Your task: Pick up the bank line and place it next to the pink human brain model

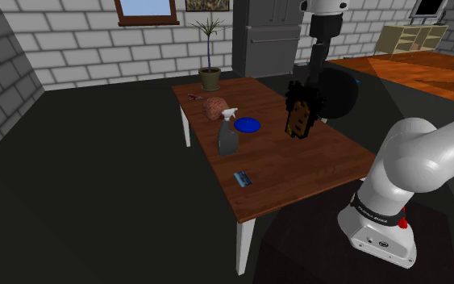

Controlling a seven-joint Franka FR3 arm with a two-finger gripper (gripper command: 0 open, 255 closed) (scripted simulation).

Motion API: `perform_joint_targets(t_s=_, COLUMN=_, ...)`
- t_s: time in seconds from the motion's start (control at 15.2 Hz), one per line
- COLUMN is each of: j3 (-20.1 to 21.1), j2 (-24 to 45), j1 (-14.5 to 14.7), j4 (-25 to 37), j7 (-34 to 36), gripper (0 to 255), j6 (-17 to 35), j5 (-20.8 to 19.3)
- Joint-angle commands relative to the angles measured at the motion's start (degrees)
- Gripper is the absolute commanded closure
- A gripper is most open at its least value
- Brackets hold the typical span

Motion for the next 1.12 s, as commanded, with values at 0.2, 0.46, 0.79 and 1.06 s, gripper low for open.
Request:
perform_joint_targets(t_s=0.2, j3=1.9, j2=-4.4, j1=-0.5, j4=-8.6, j7=4.7, gripper=0, j6=7.2, j5=1.1)
perform_joint_targets(t_s=0.46, j3=4.8, j2=-8.8, j1=-0.9, j4=-19.1, j7=11.1, gripper=0, j6=17.2, j5=2.7)
perform_joint_targets(t_s=0.79, j3=9.4, j2=-10.8, j1=-0.8, j4=-30.2, j7=19.5, gripper=0, j6=31.1, j5=4.8)
perform_joint_targets(t_s=1.06, j3=14.4, j2=-8.3, j1=-0.9, j4=-37.2, j7=27.0, gripper=0, j6=44.3, j5=6.4)
